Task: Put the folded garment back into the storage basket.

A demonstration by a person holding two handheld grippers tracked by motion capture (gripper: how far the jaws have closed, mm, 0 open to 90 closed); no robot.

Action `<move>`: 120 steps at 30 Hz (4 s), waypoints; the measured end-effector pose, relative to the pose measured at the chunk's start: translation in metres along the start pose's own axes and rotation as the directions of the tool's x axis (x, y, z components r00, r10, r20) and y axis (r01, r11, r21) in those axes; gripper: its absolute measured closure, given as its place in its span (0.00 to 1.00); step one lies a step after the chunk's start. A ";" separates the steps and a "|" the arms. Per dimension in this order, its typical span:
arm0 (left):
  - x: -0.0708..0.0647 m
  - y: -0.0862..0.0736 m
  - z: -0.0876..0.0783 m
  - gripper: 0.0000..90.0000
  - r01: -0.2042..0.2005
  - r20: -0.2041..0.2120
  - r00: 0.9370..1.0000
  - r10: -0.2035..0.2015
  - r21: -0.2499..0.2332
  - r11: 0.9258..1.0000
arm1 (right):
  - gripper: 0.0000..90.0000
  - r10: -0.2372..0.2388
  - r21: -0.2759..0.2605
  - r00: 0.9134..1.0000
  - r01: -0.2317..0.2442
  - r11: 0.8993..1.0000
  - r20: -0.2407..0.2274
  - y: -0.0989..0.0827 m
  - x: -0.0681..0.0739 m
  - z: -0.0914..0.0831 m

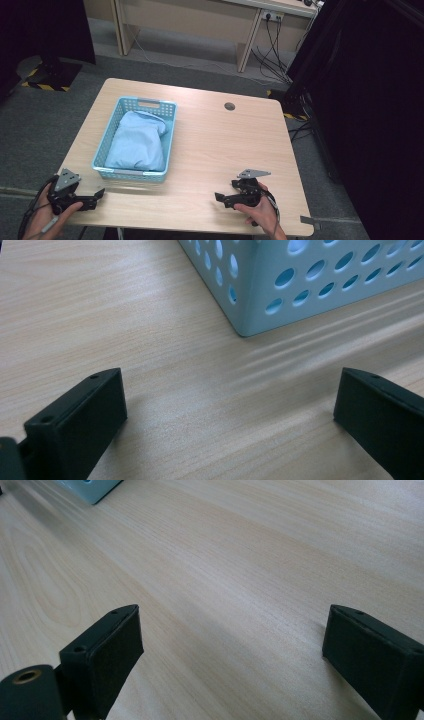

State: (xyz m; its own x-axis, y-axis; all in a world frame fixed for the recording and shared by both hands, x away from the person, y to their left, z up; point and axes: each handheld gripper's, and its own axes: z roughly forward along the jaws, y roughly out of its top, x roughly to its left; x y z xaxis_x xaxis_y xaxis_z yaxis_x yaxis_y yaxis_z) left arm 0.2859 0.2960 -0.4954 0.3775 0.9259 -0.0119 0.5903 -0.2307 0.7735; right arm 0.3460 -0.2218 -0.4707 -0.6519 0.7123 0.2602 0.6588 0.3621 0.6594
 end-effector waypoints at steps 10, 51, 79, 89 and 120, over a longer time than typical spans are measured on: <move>0.000 0.000 0.000 0.00 0.000 0.000 1.000 0.000 0.000 1.000 | 0.11 0.005 -0.008 1.000 -0.005 1.000 -0.001 -0.004 0.000 -0.003; 0.000 0.000 0.000 0.00 0.000 0.000 1.000 0.000 0.000 1.000 | 0.11 0.041 -0.027 0.999 -0.041 0.999 -0.008 -0.026 -0.003 -0.024; 0.000 0.000 0.000 0.00 0.001 -0.001 1.000 -0.001 -0.002 1.000 | 0.11 0.055 -0.035 0.998 -0.055 0.998 -0.001 -0.040 -0.004 -0.038; 0.000 0.000 0.000 0.00 0.001 -0.001 1.000 -0.001 -0.002 1.000 | 0.10 0.054 -0.035 0.998 -0.054 0.998 0.008 -0.045 -0.004 -0.042; 0.000 0.000 0.000 0.00 0.001 -0.001 1.000 -0.001 -0.003 1.000 | 0.10 0.074 -0.080 0.996 -0.071 0.994 0.038 -0.060 -0.002 -0.062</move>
State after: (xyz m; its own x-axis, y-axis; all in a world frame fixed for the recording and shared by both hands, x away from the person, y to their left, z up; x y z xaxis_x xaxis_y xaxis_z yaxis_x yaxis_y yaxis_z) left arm 0.2856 0.2959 -0.4956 0.3758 0.9266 -0.0123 0.5889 -0.2285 0.7752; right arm 0.2848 -0.2826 -0.4671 -0.5862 0.7598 0.2814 0.6713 0.2610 0.6937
